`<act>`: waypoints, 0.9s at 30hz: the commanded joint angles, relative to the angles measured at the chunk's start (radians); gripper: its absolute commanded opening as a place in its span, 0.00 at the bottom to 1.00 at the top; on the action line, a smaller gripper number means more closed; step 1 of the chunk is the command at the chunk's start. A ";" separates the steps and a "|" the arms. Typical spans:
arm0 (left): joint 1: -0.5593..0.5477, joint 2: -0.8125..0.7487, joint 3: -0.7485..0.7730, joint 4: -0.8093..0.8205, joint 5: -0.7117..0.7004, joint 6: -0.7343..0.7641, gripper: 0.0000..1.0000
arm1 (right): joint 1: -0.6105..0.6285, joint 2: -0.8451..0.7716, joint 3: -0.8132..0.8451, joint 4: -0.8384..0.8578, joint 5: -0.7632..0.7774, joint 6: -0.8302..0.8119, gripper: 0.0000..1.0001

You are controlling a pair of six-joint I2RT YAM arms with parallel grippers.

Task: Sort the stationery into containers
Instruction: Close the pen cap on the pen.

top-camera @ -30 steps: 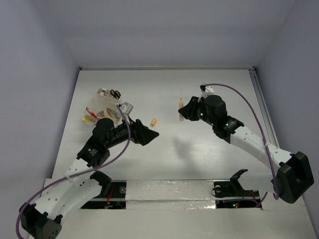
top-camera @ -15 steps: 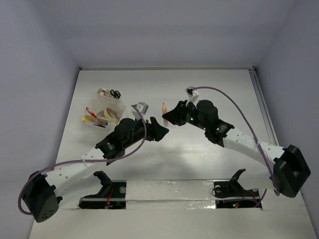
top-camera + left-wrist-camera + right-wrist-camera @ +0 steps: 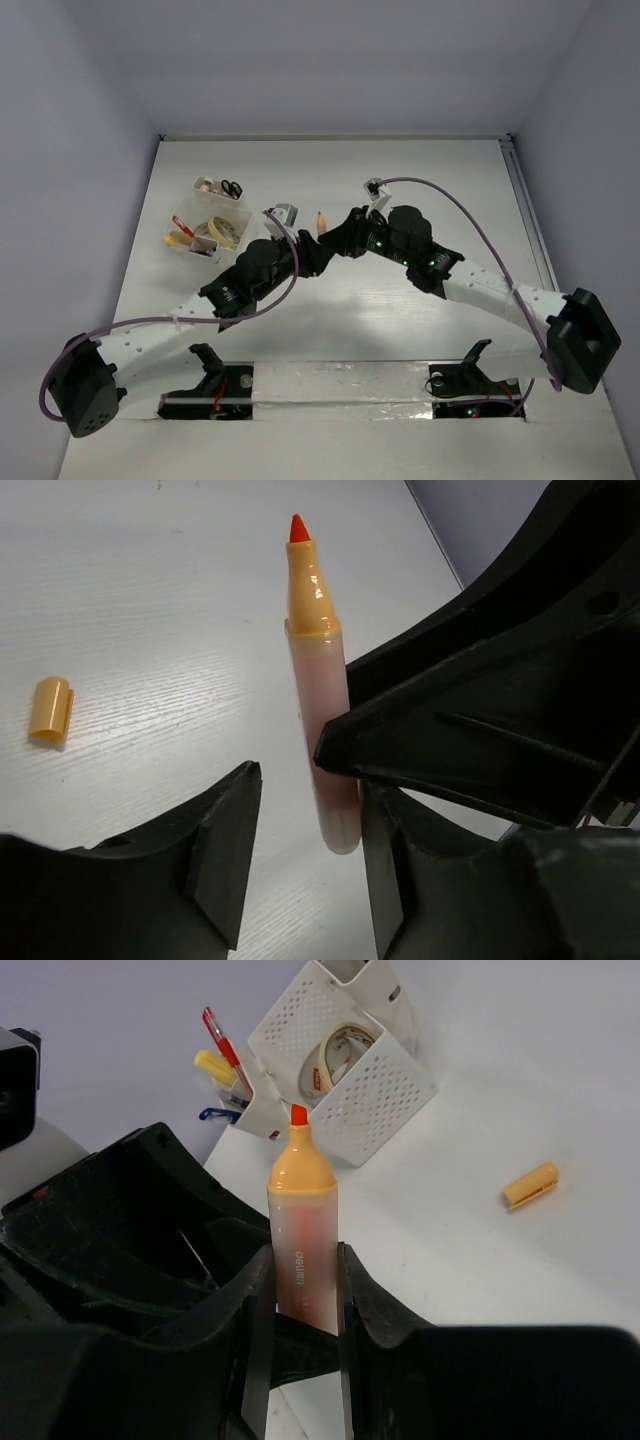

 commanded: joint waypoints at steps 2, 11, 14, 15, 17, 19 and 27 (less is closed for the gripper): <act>-0.019 0.000 0.018 0.087 -0.050 0.021 0.33 | 0.028 0.020 0.017 0.049 -0.002 0.006 0.02; -0.028 -0.052 -0.016 0.057 -0.100 0.029 0.00 | 0.037 0.029 0.019 0.039 0.021 0.009 0.05; -0.028 -0.104 -0.019 0.011 -0.114 0.049 0.00 | 0.037 0.021 0.023 0.010 0.031 -0.008 0.34; -0.028 -0.123 -0.017 -0.009 -0.125 0.064 0.00 | 0.037 0.007 0.028 -0.032 0.053 -0.020 0.41; -0.028 -0.178 -0.006 -0.084 -0.140 0.078 0.00 | 0.037 -0.014 0.049 -0.085 0.090 -0.063 0.57; -0.028 -0.239 0.013 -0.142 -0.162 0.101 0.00 | 0.037 -0.049 0.056 -0.131 0.126 -0.100 0.63; -0.028 -0.386 0.115 -0.409 -0.229 0.093 0.00 | 0.006 0.012 0.063 -0.183 0.218 -0.097 0.63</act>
